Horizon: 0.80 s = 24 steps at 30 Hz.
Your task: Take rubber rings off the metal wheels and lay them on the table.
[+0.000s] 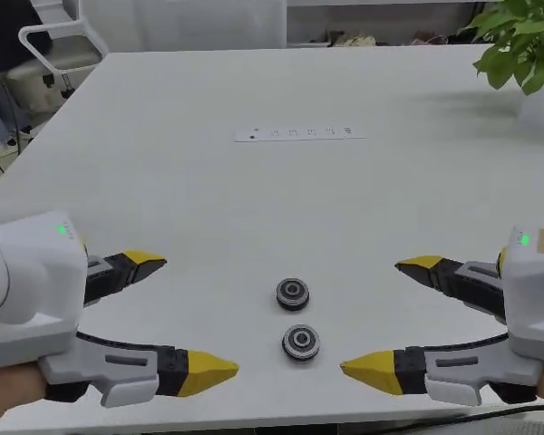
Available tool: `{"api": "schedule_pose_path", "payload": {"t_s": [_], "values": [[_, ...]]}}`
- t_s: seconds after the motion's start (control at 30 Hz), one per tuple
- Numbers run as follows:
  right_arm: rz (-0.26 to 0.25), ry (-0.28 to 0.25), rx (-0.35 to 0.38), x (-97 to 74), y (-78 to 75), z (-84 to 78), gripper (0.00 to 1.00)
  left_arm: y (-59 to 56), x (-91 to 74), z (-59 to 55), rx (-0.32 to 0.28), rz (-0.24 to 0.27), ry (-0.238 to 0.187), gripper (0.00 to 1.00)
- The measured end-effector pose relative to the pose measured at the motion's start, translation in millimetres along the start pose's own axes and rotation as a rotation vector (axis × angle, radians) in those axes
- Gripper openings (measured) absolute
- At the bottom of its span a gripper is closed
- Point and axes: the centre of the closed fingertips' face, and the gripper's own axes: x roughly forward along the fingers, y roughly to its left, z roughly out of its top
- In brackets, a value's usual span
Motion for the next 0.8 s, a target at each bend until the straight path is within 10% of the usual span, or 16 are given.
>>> {"api": "schedule_pose_path", "payload": {"t_s": [0.8], "values": [[0.037, -0.001, 0.011, 16.4, -17.6, -14.6, 0.74, -0.2, 29.4, 5.8, -0.005, -0.066, 0.014, 0.84]]}}
